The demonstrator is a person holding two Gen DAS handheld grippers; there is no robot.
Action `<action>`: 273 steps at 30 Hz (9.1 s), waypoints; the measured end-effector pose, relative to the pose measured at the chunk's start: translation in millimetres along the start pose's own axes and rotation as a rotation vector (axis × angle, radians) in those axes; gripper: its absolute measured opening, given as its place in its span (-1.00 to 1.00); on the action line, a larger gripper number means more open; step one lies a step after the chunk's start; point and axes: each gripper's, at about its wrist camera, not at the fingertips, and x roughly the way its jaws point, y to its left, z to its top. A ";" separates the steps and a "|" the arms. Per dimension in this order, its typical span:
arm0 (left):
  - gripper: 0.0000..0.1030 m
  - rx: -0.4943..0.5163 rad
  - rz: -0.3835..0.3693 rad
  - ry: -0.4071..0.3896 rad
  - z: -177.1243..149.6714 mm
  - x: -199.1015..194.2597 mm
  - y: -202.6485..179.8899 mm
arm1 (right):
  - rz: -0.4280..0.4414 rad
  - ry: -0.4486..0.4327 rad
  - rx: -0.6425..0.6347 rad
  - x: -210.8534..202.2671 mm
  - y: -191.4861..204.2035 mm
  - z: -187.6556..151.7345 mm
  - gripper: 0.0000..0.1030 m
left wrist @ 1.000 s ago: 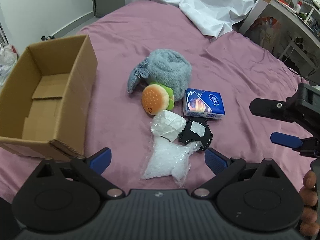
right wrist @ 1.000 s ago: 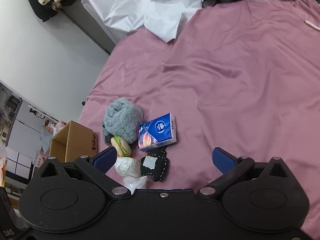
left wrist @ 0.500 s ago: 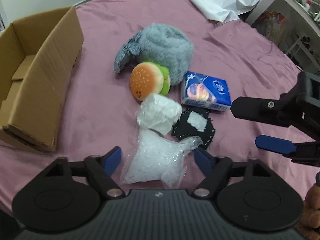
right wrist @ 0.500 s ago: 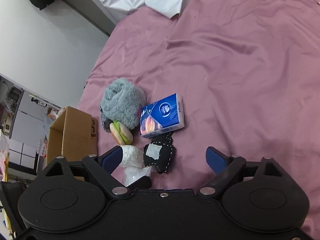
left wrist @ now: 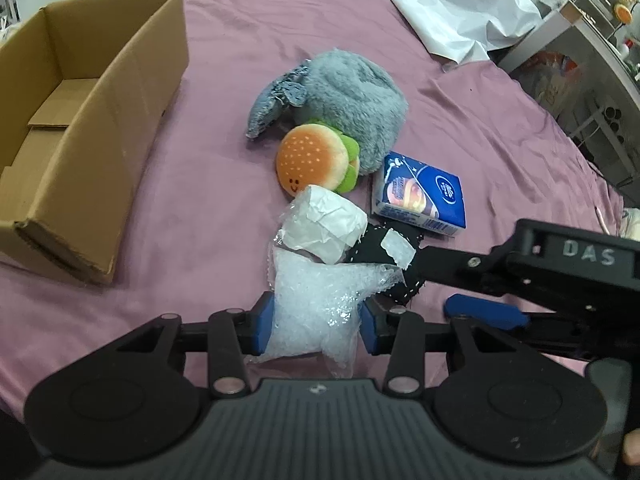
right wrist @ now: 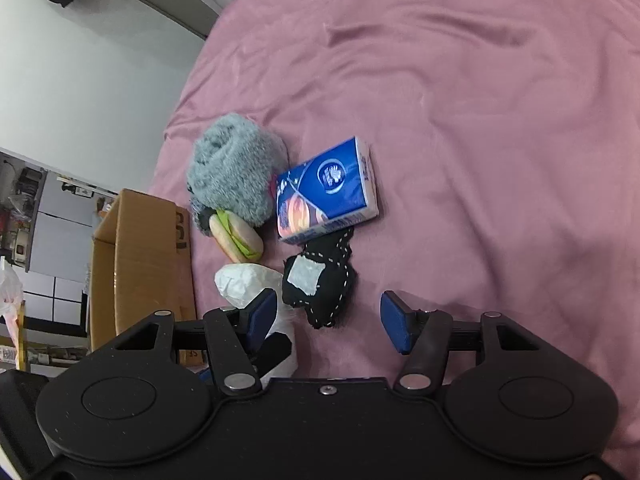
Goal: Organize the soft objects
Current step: 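Grasp the clear bubble-wrap bag with the left gripper while the right grasps the black pouch, then carry the bubble-wrap bag and black pouch over the cardboard box with both grippers, then open the left gripper over the box while the right releases the black pouch inside, then move both grippers back from the box toward the remaining items, then grasp the white crumpled paper ball with the left gripper while the right grasps the blue tissue pack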
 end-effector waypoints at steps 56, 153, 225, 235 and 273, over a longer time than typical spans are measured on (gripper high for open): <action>-0.18 -0.002 0.106 -0.291 48.6 -142.5 42.5 | 0.166 -0.378 -0.355 -56.2 110.7 -14.0 -0.71; 0.99 -0.154 0.172 -0.304 111.8 -166.7 187.1 | 0.063 -0.274 -0.474 10.2 209.0 -34.4 1.00; 0.94 -0.063 0.119 -0.290 19.3 -111.4 -11.5 | 0.035 -0.328 -0.373 -107.1 48.4 7.4 1.00; 0.80 -0.089 0.097 -0.209 16.3 -72.3 -22.1 | 0.058 -0.293 -0.279 -103.8 21.3 19.1 1.00; -0.18 -0.243 -0.006 -0.113 32.4 16.0 17.0 | -0.014 -0.099 -0.227 -11.6 25.2 42.2 1.00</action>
